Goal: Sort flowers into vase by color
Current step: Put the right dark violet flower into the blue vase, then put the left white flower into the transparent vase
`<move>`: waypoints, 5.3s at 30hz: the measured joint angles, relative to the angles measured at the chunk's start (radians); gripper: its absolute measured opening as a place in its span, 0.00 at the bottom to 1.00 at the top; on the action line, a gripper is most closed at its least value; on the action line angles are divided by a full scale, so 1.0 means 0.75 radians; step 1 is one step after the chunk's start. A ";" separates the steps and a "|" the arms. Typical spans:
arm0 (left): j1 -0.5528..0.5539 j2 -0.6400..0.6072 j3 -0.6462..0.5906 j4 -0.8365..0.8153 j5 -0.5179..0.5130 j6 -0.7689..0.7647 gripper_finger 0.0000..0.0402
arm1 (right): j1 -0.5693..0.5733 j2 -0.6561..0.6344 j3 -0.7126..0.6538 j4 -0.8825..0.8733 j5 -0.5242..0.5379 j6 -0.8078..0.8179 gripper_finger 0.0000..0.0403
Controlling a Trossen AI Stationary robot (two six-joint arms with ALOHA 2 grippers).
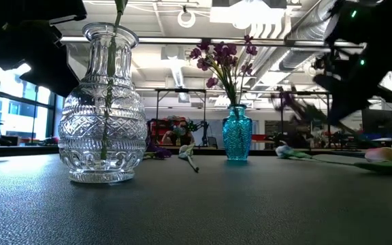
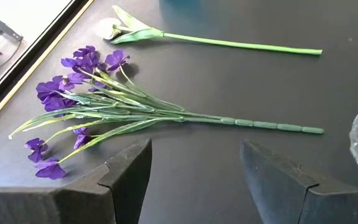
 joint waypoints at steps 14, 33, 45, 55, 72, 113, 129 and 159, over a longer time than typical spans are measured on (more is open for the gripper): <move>0.002 -0.001 0.000 0.033 -0.049 0.000 0.58 | 0.320 0.006 0.003 1.617 0.098 -1.598 0.00; 0.002 -0.001 0.000 0.033 -0.047 -0.023 0.58 | 0.038 0.599 0.003 2.669 -0.195 -1.940 0.00; 0.002 -0.001 0.000 0.078 -0.037 -0.036 0.58 | -0.057 0.867 0.004 2.900 -0.090 -1.915 0.00; 0.002 -0.001 -0.001 0.082 -0.020 -0.035 0.58 | -0.060 0.936 0.004 2.887 0.014 -1.915 0.00; 0.002 -0.001 -0.001 0.082 -0.020 -0.035 0.58 | 0.014 0.919 0.004 2.727 0.260 -1.756 0.41; 0.062 -0.053 -0.001 0.117 0.031 0.035 0.58 | -0.055 0.495 0.336 1.211 0.257 -1.169 0.44; 0.062 -0.098 0.000 -0.054 0.059 -0.225 0.58 | 0.188 0.171 0.336 0.718 0.207 -0.995 0.36; 0.360 -0.121 -0.080 -0.396 0.131 -0.715 0.58 | 0.337 0.984 0.349 1.367 -0.245 -0.957 0.53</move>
